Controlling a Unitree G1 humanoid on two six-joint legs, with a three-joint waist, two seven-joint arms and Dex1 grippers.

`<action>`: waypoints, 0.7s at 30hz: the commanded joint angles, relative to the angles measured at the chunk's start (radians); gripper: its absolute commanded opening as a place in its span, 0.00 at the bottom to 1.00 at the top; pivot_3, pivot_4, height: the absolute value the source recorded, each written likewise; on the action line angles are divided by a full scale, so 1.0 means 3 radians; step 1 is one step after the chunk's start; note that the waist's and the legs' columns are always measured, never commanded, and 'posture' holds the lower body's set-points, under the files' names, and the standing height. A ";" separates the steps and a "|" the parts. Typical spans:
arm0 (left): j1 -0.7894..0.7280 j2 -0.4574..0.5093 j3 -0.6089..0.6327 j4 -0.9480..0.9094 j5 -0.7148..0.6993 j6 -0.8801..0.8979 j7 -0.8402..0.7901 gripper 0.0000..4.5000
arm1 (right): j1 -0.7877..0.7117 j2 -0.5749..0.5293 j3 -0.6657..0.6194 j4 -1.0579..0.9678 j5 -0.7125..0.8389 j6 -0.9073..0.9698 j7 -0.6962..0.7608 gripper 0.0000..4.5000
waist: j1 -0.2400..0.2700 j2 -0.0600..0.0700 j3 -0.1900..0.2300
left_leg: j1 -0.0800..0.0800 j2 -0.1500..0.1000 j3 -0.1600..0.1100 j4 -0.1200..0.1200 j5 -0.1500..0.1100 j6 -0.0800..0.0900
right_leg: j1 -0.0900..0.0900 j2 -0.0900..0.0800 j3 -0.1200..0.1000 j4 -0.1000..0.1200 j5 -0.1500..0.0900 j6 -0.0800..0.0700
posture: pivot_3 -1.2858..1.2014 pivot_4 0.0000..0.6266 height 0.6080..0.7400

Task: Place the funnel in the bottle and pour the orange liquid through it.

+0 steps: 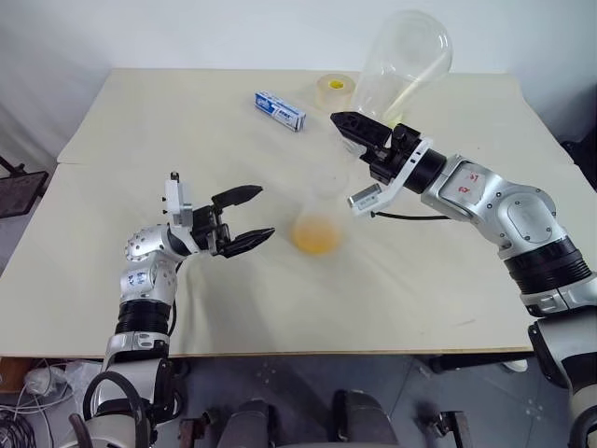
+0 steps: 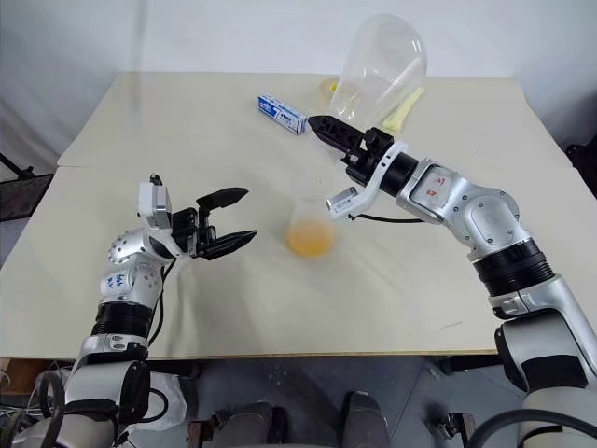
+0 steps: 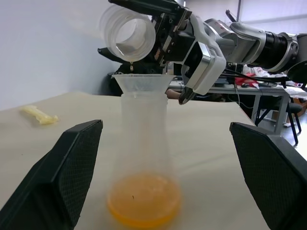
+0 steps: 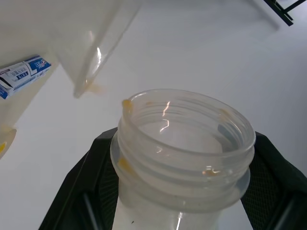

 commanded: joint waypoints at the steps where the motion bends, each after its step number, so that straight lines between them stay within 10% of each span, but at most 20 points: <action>1: -0.0102 -0.0001 0.0039 -0.0038 -0.0068 -0.0065 -0.0012 1.00 | -0.0025 0.0022 -0.0111 -0.0179 0.0192 0.0052 0.0081 0.63 | 0.0000 0.0000 0.0000 | 0.0000 0.0000 0.0000 0.0000 0.0000 0.0000 | 0.0000 0.0000 0.0000 0.0000 0.0000 0.0000 | 0.52 0.24 1.00; 12: -0.0142 0.0020 0.0033 -0.0002 -0.0051 -0.0052 -0.0025 1.00 | 0.0421 0.0476 -0.0624 -0.0496 0.1744 0.0719 0.1174 0.63 | 0.0002 -0.0001 0.0000 | -0.0001 0.0000 -0.0002 0.0001 0.0000 0.0000 | 0.0001 0.0000 -0.0002 0.0000 0.0000 0.0000 | 0.52 0.24 1.00; 21: -0.0152 0.0055 0.0027 0.0013 -0.0035 -0.0026 -0.0026 1.00 | 0.0487 0.1051 -0.1605 -0.0784 0.3242 0.2632 0.1845 0.63 | 0.0014 -0.0001 0.0000 | -0.0001 -0.0002 -0.0013 0.0004 0.0000 0.0000 | 0.0005 -0.0001 -0.0007 0.0002 0.0000 0.0000 | 0.52 0.24 1.00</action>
